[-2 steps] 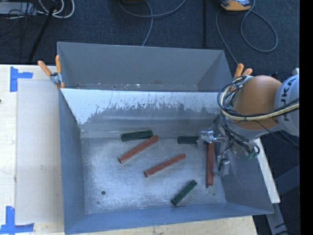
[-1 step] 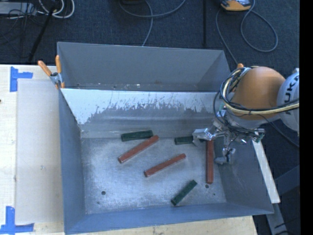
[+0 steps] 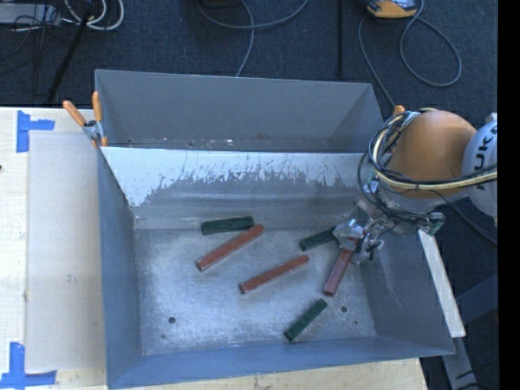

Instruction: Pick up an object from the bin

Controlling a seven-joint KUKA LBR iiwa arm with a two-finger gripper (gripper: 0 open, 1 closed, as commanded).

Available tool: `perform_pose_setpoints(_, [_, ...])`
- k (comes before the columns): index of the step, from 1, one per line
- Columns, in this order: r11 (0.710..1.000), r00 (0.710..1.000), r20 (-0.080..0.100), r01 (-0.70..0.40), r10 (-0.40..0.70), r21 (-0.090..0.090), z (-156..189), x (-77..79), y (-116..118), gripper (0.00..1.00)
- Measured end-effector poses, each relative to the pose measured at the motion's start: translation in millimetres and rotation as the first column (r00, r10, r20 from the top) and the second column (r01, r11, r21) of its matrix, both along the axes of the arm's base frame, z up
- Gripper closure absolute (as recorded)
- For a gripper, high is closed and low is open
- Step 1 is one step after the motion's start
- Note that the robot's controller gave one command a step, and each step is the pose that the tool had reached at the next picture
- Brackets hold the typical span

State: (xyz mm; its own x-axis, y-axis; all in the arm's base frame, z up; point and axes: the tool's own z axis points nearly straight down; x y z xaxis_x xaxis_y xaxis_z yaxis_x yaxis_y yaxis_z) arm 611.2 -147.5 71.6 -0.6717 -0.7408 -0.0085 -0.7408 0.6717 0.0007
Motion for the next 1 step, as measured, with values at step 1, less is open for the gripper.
perform_pose_setpoints(1, [0.999,0.999,0.004,-0.033,0.033,-0.007,147.5,-18.3,18.8,1.00])
